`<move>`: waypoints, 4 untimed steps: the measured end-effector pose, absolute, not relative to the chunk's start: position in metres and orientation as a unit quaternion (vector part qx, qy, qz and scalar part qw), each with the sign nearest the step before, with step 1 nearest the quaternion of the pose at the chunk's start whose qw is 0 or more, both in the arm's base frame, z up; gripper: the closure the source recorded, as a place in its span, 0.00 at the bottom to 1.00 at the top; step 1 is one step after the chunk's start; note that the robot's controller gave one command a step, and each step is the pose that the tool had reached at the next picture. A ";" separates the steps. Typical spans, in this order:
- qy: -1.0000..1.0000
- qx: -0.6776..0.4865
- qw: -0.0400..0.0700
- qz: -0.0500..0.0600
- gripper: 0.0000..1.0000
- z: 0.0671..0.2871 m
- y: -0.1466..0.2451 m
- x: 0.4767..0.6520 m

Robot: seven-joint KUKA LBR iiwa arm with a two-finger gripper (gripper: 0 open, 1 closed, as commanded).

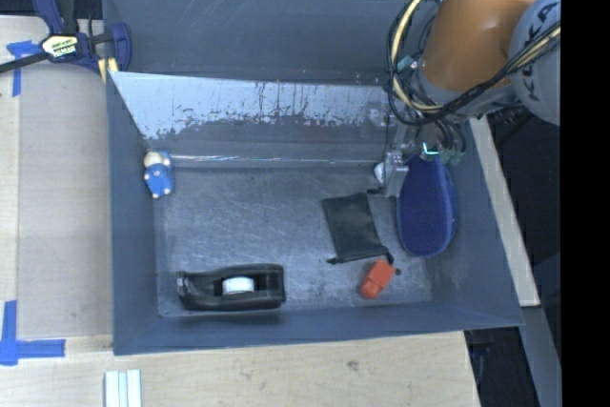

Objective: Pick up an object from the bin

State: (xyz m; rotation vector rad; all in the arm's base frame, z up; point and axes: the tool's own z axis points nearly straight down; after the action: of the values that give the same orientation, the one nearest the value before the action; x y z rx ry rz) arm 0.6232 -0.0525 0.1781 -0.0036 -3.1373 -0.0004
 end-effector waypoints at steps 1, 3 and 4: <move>-0.996 -0.093 0.002 0.000 0.00 0.071 -0.043 0.610; -0.998 -0.066 -0.007 0.000 1.00 0.211 -0.018 0.612; -0.999 -0.042 0.001 0.001 1.00 0.165 -0.090 0.582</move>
Offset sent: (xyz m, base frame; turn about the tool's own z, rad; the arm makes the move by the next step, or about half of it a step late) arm -0.0114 0.0100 -0.1032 0.1840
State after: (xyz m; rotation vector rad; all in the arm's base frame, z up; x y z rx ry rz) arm 0.5822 -0.0903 0.1653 -0.1325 -3.1371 0.0046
